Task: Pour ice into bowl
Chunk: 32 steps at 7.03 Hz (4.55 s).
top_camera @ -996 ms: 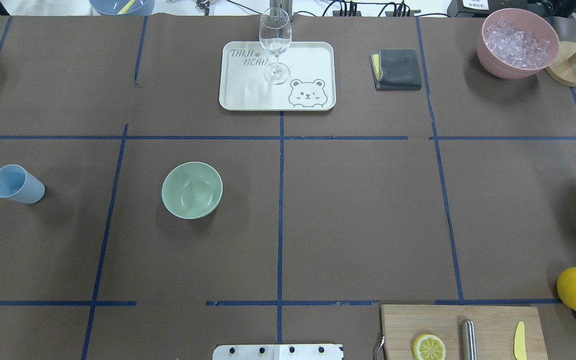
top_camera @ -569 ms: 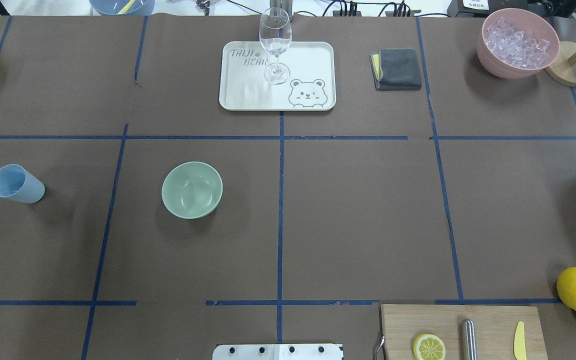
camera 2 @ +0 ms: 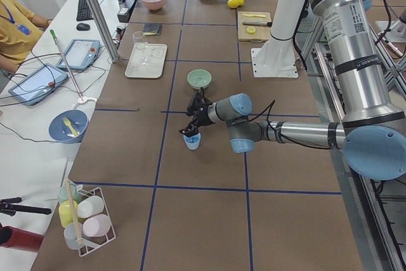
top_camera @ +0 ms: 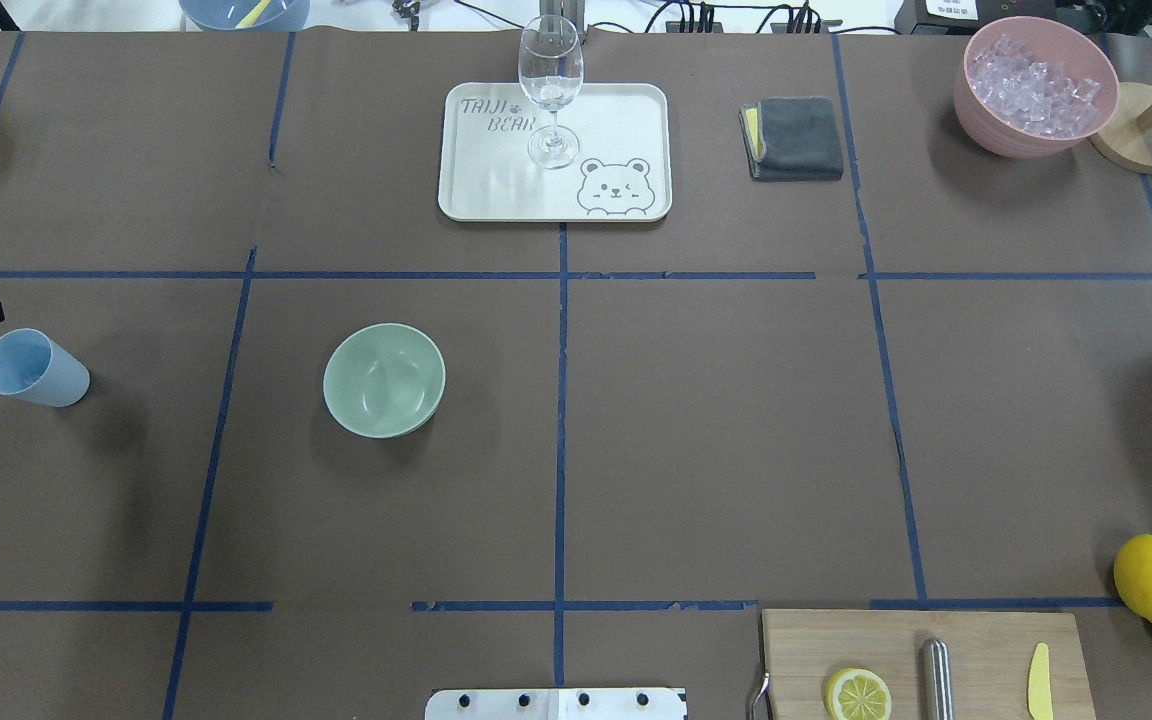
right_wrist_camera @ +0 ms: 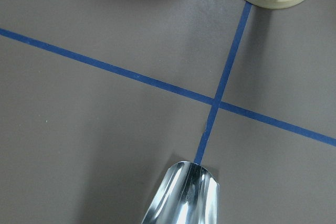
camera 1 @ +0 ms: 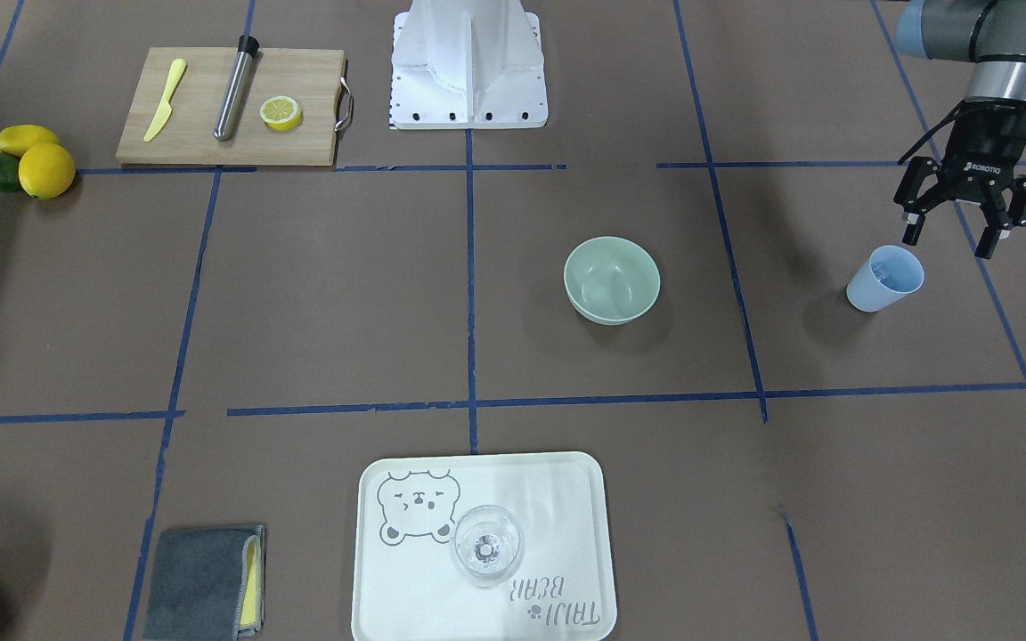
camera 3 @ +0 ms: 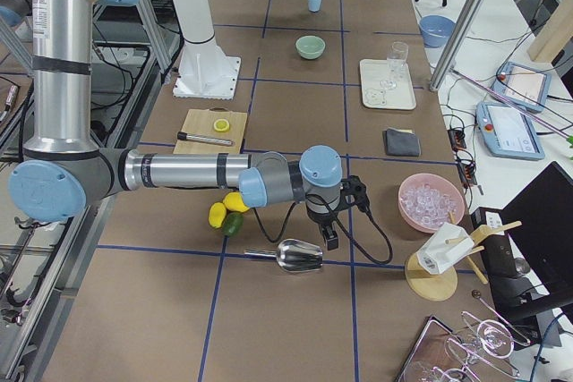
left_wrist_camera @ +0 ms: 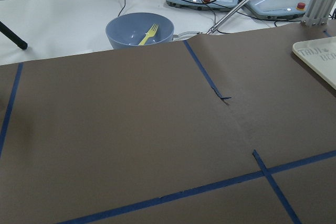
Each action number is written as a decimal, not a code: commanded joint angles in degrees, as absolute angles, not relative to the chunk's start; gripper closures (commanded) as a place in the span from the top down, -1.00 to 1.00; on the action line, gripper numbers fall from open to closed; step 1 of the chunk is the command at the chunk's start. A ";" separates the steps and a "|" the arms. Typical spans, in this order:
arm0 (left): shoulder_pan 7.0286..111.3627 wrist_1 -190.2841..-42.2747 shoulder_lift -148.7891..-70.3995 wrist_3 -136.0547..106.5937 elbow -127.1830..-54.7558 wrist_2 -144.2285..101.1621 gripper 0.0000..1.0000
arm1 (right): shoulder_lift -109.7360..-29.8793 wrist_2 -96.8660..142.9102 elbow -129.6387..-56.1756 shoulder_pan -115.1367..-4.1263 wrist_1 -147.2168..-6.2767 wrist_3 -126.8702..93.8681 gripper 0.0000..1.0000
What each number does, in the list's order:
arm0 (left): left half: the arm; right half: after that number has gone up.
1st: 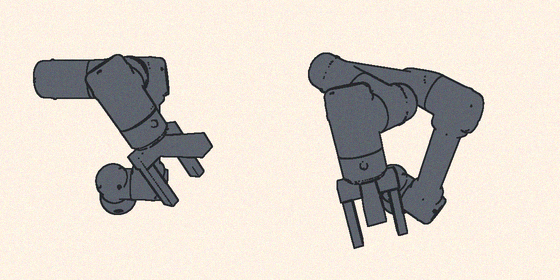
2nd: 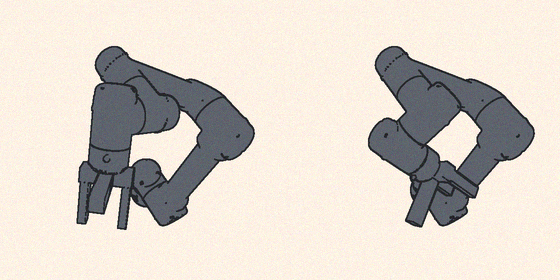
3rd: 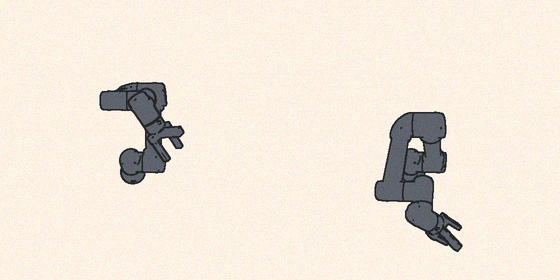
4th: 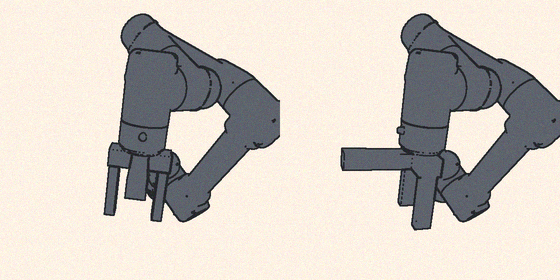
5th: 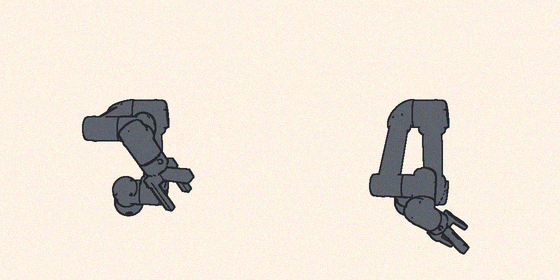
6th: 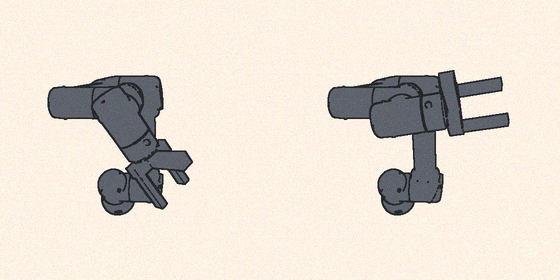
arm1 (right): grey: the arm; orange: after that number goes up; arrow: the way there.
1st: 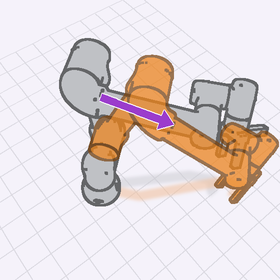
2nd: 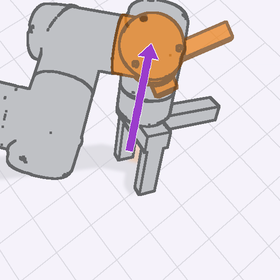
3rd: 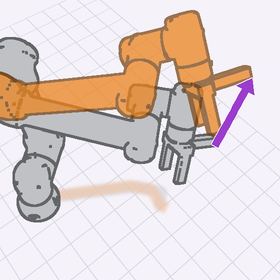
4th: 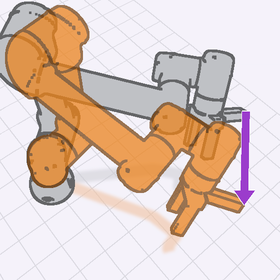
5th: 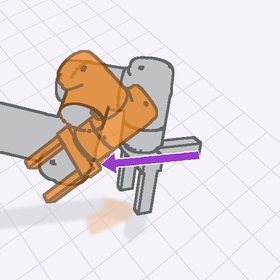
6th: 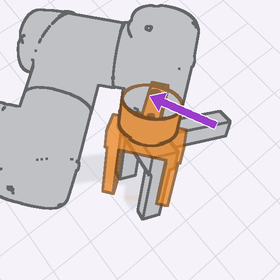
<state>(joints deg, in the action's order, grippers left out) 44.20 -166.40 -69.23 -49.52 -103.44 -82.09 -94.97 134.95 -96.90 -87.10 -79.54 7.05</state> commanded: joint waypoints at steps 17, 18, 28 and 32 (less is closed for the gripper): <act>30.67 -167.17 -74.35 -56.16 -91.23 -67.68 1.00 | -95.27 134.65 -96.68 -87.19 -79.63 7.29 1.00; 30.67 -167.17 -75.75 -56.16 -90.10 -67.68 1.00 | -95.10 134.56 -96.59 -87.19 -79.63 7.29 1.00; 31.46 -173.67 -77.96 -55.04 -87.09 -68.29 -1.00 | -94.48 134.47 -96.59 -87.45 -79.63 7.12 1.00; 40.07 -172.88 -80.93 -22.97 -93.77 -74.87 -1.00 | -95.18 134.47 -96.68 -87.54 -79.54 7.12 1.00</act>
